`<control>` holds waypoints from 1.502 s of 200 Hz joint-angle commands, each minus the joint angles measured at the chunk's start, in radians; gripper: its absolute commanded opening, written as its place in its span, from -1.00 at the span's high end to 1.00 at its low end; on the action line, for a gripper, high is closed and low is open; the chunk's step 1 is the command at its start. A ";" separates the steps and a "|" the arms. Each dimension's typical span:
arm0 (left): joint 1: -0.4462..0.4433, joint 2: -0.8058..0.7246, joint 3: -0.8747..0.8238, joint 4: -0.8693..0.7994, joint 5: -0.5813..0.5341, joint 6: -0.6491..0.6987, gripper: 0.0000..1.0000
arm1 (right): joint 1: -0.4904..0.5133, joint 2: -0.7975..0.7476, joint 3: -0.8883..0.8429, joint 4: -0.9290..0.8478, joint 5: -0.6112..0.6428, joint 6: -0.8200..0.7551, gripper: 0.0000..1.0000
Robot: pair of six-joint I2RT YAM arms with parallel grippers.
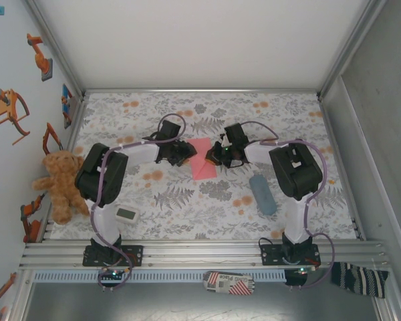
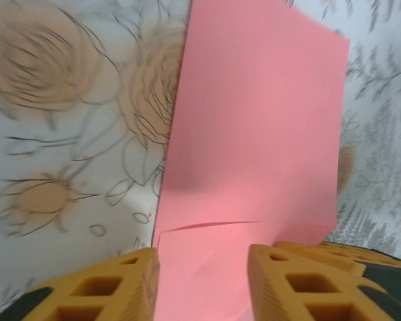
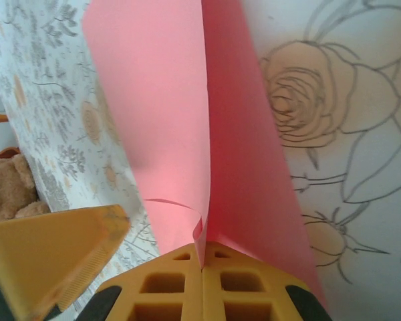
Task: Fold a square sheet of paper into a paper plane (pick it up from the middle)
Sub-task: Pick up the paper from the center of the table, then turn over the paper at the center of the table.
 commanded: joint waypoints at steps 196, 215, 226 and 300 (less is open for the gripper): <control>0.056 -0.432 -0.186 0.594 0.223 -0.118 -0.93 | -0.054 -0.285 0.134 0.434 -0.253 0.221 1.00; 0.056 -0.424 -0.185 0.637 0.224 -0.122 -0.84 | -0.054 -0.291 0.128 0.435 -0.254 0.228 1.00; 0.057 -0.421 -0.187 0.646 0.224 -0.121 -0.79 | -0.057 -0.294 0.127 0.436 -0.257 0.230 1.00; 0.057 -0.426 -0.190 0.659 0.231 -0.103 -0.12 | -0.062 -0.302 0.113 0.429 -0.267 0.233 1.00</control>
